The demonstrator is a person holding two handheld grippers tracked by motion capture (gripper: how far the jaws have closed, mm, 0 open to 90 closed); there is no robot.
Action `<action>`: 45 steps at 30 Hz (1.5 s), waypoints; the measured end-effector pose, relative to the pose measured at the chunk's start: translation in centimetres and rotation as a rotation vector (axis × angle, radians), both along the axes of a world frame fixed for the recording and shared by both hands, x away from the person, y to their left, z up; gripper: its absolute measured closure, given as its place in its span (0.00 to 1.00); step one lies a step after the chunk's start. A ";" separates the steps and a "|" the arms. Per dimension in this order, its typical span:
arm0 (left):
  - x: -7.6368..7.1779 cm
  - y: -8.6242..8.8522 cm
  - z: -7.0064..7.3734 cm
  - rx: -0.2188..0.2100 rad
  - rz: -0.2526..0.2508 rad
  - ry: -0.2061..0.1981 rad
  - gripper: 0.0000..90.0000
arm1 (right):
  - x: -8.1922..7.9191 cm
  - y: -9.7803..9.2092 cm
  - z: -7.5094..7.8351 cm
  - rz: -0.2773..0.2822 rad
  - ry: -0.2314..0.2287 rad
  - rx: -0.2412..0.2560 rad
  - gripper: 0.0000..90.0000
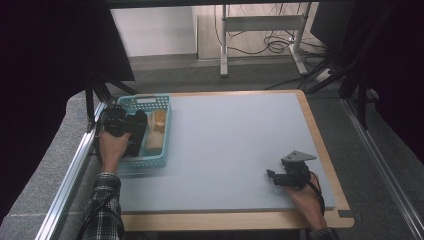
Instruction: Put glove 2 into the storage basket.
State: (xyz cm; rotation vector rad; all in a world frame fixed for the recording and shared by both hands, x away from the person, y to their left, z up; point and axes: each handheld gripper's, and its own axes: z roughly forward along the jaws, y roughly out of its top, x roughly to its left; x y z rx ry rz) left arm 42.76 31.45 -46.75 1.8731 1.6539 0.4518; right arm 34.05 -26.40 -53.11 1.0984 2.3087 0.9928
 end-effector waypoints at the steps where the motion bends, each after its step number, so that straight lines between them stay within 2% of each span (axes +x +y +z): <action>1: -0.1 0.0 0.0 0.001 -0.004 -0.005 0.05 | 0.0 0.0 0.0 0.000 0.000 -0.001 0.28; 7: -0.4 0.0 0.2 0.006 -0.009 -0.012 0.04 | 0.0 0.0 0.0 0.000 0.000 0.000 0.28; 13: -1.1 0.0 0.7 0.016 -0.039 -0.018 0.06 | 0.0 0.0 0.0 0.000 0.000 0.000 0.28; 22: -2.2 0.1 1.5 0.001 -0.061 -0.043 0.07 | 0.0 0.0 0.0 0.000 0.000 0.000 0.28; 30: -2.9 -0.5 1.8 0.007 -0.094 -0.055 0.07 | 0.0 0.0 0.0 -0.001 0.000 0.000 0.28; 37: -3.4 -1.0 2.1 0.003 -0.110 -0.075 0.06 | 0.0 0.0 0.0 -0.001 0.000 -0.001 0.28; 45: -4.2 -2.0 2.7 0.006 -0.151 -0.102 0.06 | 0.0 0.0 0.0 -0.001 0.000 -0.001 0.28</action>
